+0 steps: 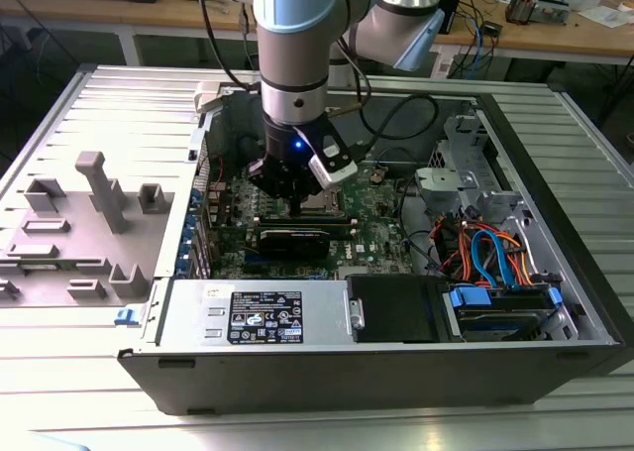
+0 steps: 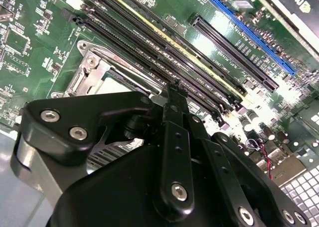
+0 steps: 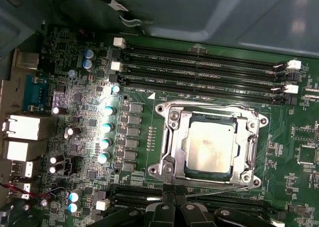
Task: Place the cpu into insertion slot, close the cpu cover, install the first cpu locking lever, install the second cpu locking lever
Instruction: 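Install the second cpu locking lever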
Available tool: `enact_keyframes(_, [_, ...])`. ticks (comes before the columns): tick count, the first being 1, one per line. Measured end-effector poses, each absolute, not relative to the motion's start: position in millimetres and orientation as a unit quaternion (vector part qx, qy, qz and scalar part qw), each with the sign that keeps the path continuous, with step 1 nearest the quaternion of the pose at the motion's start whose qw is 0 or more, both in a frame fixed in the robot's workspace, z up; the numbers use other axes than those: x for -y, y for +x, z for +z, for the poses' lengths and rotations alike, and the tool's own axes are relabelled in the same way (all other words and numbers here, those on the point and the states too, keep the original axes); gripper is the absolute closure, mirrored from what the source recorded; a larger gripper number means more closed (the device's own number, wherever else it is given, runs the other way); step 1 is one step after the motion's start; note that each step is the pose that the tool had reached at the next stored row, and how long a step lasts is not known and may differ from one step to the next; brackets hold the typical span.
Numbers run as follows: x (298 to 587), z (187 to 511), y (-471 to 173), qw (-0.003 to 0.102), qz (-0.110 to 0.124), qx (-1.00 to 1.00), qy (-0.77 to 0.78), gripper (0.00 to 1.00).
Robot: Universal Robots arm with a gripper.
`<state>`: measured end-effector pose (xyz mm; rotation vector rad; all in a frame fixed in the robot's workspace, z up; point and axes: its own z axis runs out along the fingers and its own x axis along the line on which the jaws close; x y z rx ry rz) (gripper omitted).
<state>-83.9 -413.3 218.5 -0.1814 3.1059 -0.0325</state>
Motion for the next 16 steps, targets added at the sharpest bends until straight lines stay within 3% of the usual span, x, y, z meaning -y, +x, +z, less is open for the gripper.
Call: enact_keyframes(16, [417,215,-95,0.017,0.009,-0.998,-0.057,0.89])
